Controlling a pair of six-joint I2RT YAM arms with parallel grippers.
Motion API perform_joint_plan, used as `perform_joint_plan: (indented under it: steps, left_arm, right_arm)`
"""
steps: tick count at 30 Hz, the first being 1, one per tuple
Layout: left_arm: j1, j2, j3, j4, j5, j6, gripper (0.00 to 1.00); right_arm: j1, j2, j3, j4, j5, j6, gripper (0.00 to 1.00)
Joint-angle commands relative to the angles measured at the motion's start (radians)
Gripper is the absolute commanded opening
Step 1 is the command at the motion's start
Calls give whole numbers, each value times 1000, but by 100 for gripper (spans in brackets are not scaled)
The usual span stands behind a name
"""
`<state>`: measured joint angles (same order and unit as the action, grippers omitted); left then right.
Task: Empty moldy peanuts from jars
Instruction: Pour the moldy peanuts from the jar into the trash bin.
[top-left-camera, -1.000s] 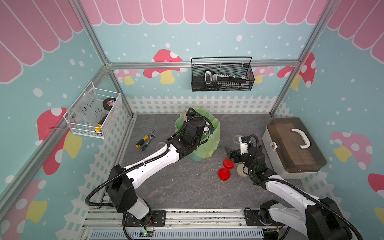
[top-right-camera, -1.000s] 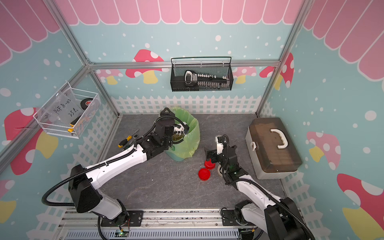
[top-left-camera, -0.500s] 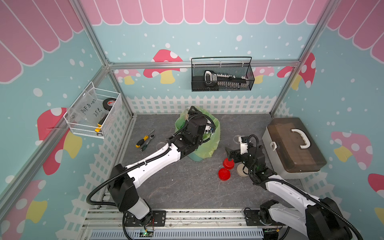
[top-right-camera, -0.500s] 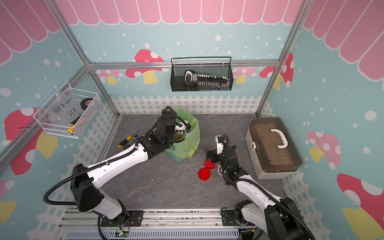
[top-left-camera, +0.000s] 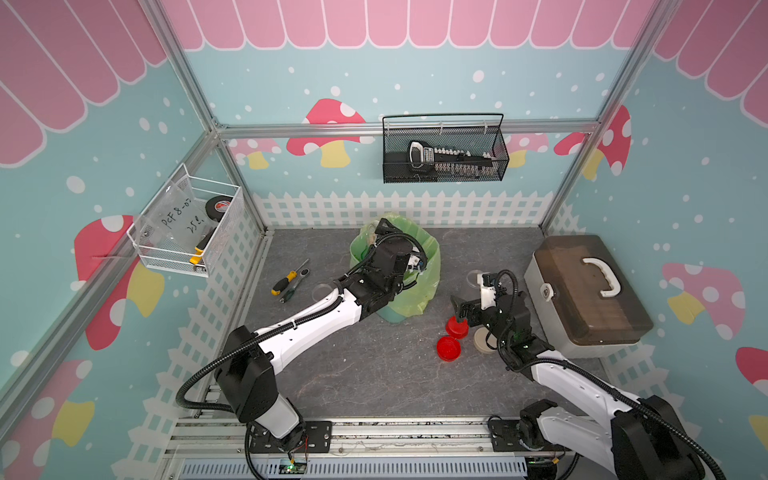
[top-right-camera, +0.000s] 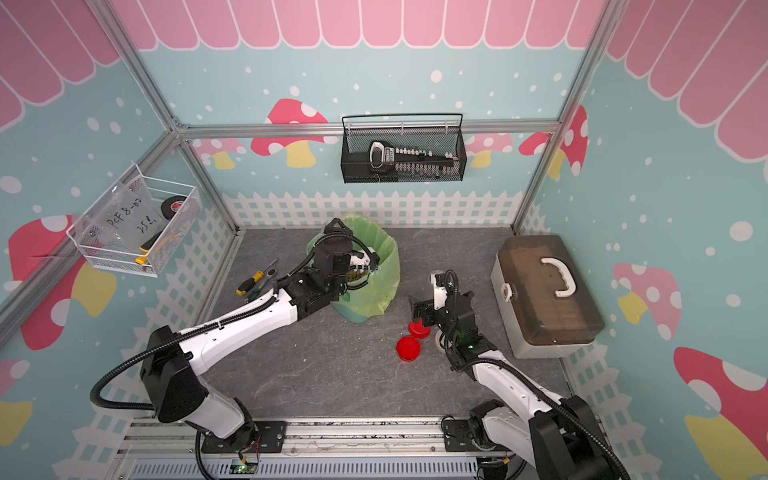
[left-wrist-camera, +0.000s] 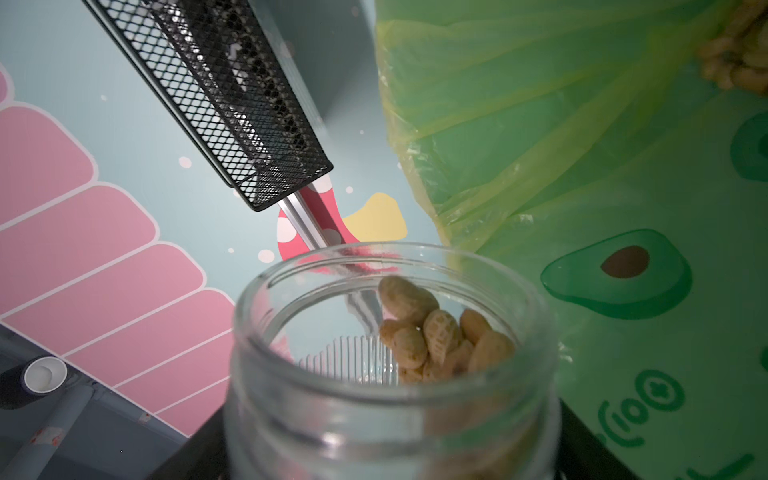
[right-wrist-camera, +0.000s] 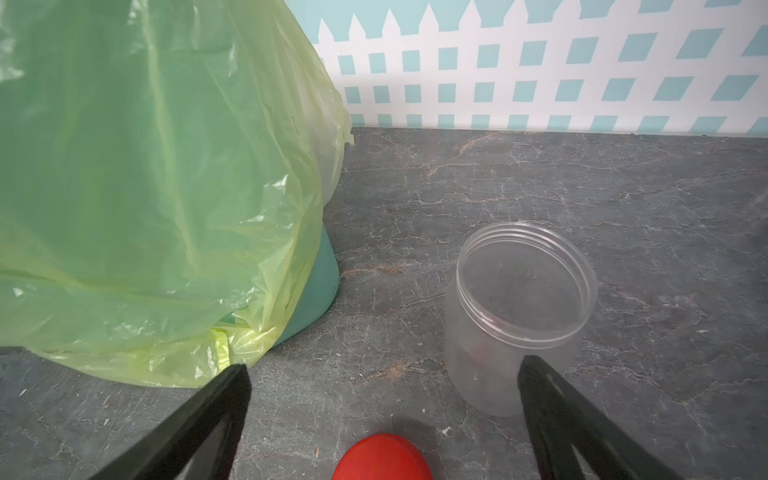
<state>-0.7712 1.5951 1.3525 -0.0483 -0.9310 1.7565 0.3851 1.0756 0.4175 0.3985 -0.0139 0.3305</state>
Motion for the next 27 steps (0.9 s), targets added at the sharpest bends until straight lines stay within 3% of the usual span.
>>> perform_joint_plan:
  steps: [1,10,17,24,27]
  left_arm:
    - [21,-31,39,85,22,80,23]
    - [34,50,46,197,61,125,23]
    - [30,18,60,155,51,92,23]
    - [24,-65,72,-25,52,-175,23]
    - [24,-109,94,-151,87,-351,23]
  right_arm:
    - [-6,-15,-16,26,14,7,99]
    - [-6,-22,-21,25,16,7,99]
    - [-6,-16,-17,25,14,7,99]
    - [-7,-16,-17,27,13,7,99]
    - [-6,-16,-18,26,12,7,99]
